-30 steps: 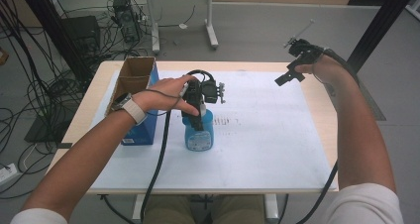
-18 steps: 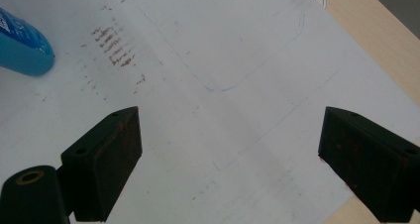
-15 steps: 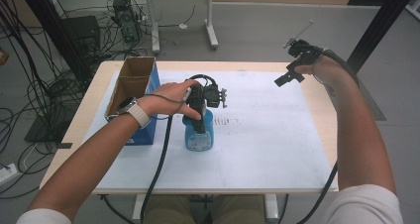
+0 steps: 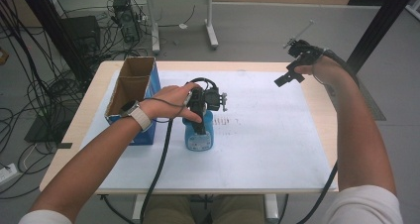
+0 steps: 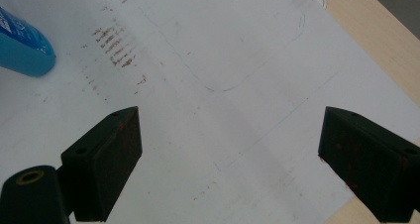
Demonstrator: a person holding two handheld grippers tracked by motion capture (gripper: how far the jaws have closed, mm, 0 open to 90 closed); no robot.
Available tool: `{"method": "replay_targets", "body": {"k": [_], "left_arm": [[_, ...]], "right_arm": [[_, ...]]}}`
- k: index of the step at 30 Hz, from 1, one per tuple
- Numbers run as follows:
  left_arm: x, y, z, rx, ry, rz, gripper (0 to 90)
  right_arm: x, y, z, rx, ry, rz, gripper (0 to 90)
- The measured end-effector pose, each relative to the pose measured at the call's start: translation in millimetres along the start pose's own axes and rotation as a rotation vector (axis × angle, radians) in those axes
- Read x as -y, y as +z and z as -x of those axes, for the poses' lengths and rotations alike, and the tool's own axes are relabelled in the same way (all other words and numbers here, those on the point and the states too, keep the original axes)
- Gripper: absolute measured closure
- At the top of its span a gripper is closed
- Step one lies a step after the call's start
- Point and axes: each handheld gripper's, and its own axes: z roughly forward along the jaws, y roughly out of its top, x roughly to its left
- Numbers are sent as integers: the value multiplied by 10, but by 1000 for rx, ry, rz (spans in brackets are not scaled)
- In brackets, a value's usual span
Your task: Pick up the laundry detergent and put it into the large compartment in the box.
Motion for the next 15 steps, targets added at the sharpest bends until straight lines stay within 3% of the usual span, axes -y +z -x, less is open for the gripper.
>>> {"method": "replay_targets", "body": {"k": [9, 14, 15], "left_arm": [[6, 5, -43, 19, -10, 0, 281], [16, -3, -109, 51, -14, 4, 305], [27, 3, -127, 65, -11, 10, 375]], "right_arm": [[8, -6, -4, 1, 2, 2, 97], [9, -7, -3, 2, 2, 2, 98], [9, -8, -3, 1, 2, 3, 98]]}}
